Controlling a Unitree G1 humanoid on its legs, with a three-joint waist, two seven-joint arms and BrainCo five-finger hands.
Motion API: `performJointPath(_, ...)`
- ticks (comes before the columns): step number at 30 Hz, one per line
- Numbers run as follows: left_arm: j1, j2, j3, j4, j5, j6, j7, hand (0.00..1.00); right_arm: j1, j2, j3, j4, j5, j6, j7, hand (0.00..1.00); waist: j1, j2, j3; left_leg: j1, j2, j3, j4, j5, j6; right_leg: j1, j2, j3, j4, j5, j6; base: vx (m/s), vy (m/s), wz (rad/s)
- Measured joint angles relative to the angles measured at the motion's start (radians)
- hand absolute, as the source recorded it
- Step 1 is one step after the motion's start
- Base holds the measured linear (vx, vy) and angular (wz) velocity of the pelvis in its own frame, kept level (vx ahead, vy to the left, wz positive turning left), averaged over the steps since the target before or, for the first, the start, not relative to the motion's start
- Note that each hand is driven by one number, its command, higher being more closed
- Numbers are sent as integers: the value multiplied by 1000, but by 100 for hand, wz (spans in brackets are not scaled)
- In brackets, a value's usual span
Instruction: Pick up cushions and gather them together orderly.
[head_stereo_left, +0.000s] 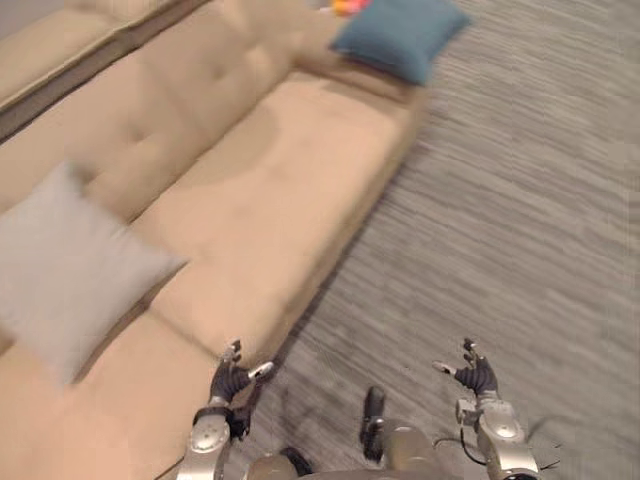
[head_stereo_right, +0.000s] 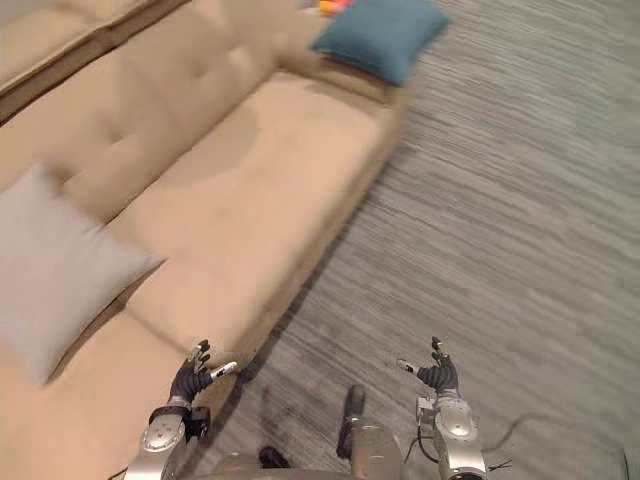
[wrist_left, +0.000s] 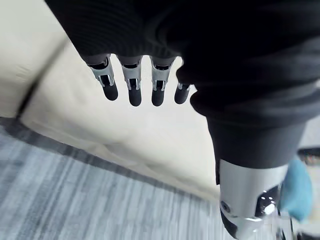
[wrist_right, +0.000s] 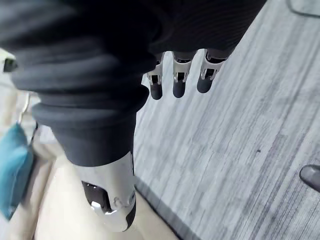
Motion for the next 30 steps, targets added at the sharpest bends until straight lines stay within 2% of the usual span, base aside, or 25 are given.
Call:
performJointPath(1, -29, -8, -17, 0, 0, 5, -1, 0, -1, 2, 5, 4, 0, 2, 0, 0, -5, 8, -1, 17, 13, 12, 15, 2, -5, -17, 25, 54, 17, -6, 2, 200, -170, -168)
performJointPath(3, -49, -22, -32, -1, 0, 6, -1, 0, 0, 0, 33, 4, -7, 5, 2, 0, -2, 8, -1, 28, 79, 0, 152, 0, -12, -25, 74, 150, 33, -25, -3, 211, -152, -178)
performJointPath(4, -50, -35, -36, 0, 0, 6, -2, 0, -10, 0, 60, 3, -8, 5, 1, 0, 8, 13, -1, 9, 152, -67, 327, 27, 24, -9, 128, 228, 30, -37, -17, 171, -91, -166)
performJointPath(6, -49, -43, -46, 0, 0, 6, -3, 0, -23, 1, 85, 3, -9, 5, 1, 0, 9, 16, 1, -41, 190, -199, 484, 97, 102, 15, 161, 287, 25, -56, -33, 288, -53, -167)
performJointPath(7, -46, -62, -76, 0, 0, 6, -4, 0, -30, 0, 126, 4, -12, 6, -1, 0, 21, 17, 5, -186, 127, -498, 701, 35, 56, 53, 189, 394, 17, -79, -43, 338, 21, -169)
performJointPath(8, -46, -67, -77, 1, -1, 6, -4, 0, -29, 0, 131, 5, -14, 6, -1, 0, 28, 13, 10, -219, 96, -556, 734, 18, 44, 71, 191, 420, 16, -84, -40, 302, 109, -183)
performJointPath(10, -18, -71, -77, -7, -2, 6, 2, 0, -26, 8, 152, 18, -20, 13, -2, 0, 64, -4, 28, -343, -20, -715, 733, -14, 62, 162, 180, 505, 11, -122, -20, 338, 144, -110)
performJointPath(11, -11, -69, -77, -12, -2, 5, 6, 0, -28, 8, 160, 18, -20, 13, -2, 0, 70, -2, 29, -374, -42, -741, 709, -14, 63, 182, 175, 517, 7, -130, -9, 338, 185, -75)
performJointPath(13, 28, -69, -77, -32, -1, 6, 19, 0, -51, 0, 176, 27, -20, 13, -5, 0, 94, 1, 34, -473, -135, -795, 466, -3, 45, 246, 141, 566, -26, -159, 30, 345, 222, -53)
performJointPath(14, 37, -68, -77, -42, -1, 6, 20, 0, -62, -1, 179, 31, -20, 12, -6, 0, 103, 2, 34, -482, -154, -794, 374, 13, 23, 257, 131, 575, -35, -164, 39, 385, 243, -54)
performJointPath(15, 44, -69, -76, -55, 0, 5, 24, 0, -82, -4, 180, 39, -20, 8, -11, 0, 123, 10, 32, -488, -174, -781, 171, 57, -29, 285, 120, 596, -60, -177, 60, 448, 267, -40)
performJointPath(16, 43, -69, -73, -56, 0, 5, 28, 0, -97, -1, 179, 50, -19, 6, -18, 0, 135, 21, 27, -488, -174, -764, 52, 102, -23, 309, 122, 603, -81, -189, 80, 487, 285, -47)
performJointPath(17, 41, -64, -70, -55, 0, 5, 35, 0, -108, 6, 180, 59, -19, 6, -23, 0, 150, 15, 23, -481, -173, -745, 52, 200, 41, 325, 114, 623, -78, -213, 95, 600, 317, -38)
performJointPath(18, 45, -57, -66, -59, 1, 6, 41, 0, -118, 19, 184, 62, -20, 4, -23, 0, 167, -21, 5, -491, -206, -721, 104, 173, 97, 330, 78, 630, -39, -251, 112, 673, 293, -31)
performJointPath(19, 45, -59, -58, -58, 1, 6, 41, 0, -117, 17, 184, 68, -21, -1, -23, 0, 169, -33, 3, -495, -219, -717, 144, 142, 144, 308, 60, 630, 43, -271, 146, 671, 284, -14)
performJointPath(20, 43, -65, -47, -56, 1, 11, 41, 0, -133, 20, 178, 82, -23, -2, -23, 0, 168, -40, 5, -489, -226, -711, 186, 102, 161, 254, 41, 633, 203, -284, 186, 756, 327, 3)
performJointPath(21, 42, -61, -51, -47, 2, 17, 41, 0, -138, 25, 169, 96, -33, 0, -22, 0, 164, -51, 8, -434, -249, -703, 199, 47, 180, 169, 4, 647, 467, -226, 316, 605, 291, 8)
performJointPath(22, 40, -58, -56, -45, 2, 19, 41, 0, -136, 28, 169, 101, -36, 0, -21, 0, 159, -55, 9, -398, -261, -705, 195, 31, 187, 136, -16, 639, 575, -199, 344, 616, 282, 19)
performJointPath(23, 52, -52, -76, -45, 2, 22, 41, 0, -126, 31, 168, 108, -44, 1, -20, 0, 144, -57, 10, -313, -287, -710, 171, 9, 202, 102, -68, 578, 745, -189, 292, 513, 186, 27)
performJointPath(25, 62, -46, -91, -46, 2, 22, 42, 0, -104, 33, 168, 109, -51, 0, -17, 0, 120, -52, 2, -146, -320, -740, 55, -15, 212, 32, -123, 438, 824, -240, 159, 742, 210, 35)
performJointPath(26, 51, -43, -91, -46, 1, 22, 42, 0, -103, 35, 163, 107, -56, -1, -16, 0, 111, -48, -4, -102, -322, -760, 2, -15, 212, -27, -108, 400, 759, -257, 137, 596, 126, 34)
performJointPath(27, 39, -39, -94, -46, 2, 23, 42, 0, -103, 36, 154, 106, -56, -1, -16, 0, 107, -46, -2, -81, -322, -774, -22, -15, 211, -61, -96, 381, 709, -266, 140, 476, 56, 49)
performJointPath(28, 13, -26, -110, -45, 2, 26, 41, 0, -99, 36, 136, 107, -56, 0, -15, 0, 92, -41, 3, -40, -322, -804, -64, -14, 210, -128, -68, 365, 569, -265, 139, 607, 46, 56)
performJointPath(29, 2, -26, -117, -45, 2, 27, 41, 0, -96, 35, 126, 107, -55, 2, -16, 0, 86, -37, 6, -17, -321, -829, -86, -16, 206, -159, -51, 366, 464, -248, 148, 758, 35, 83)
performJointPath(30, -18, -27, -118, -37, 2, 27, 40, 0, -93, 28, 119, 109, -55, 7, -16, 0, 70, -28, 19, 36, -314, -854, -120, -25, 188, -177, -18, 372, 244, -161, 158, 797, -2, 85)
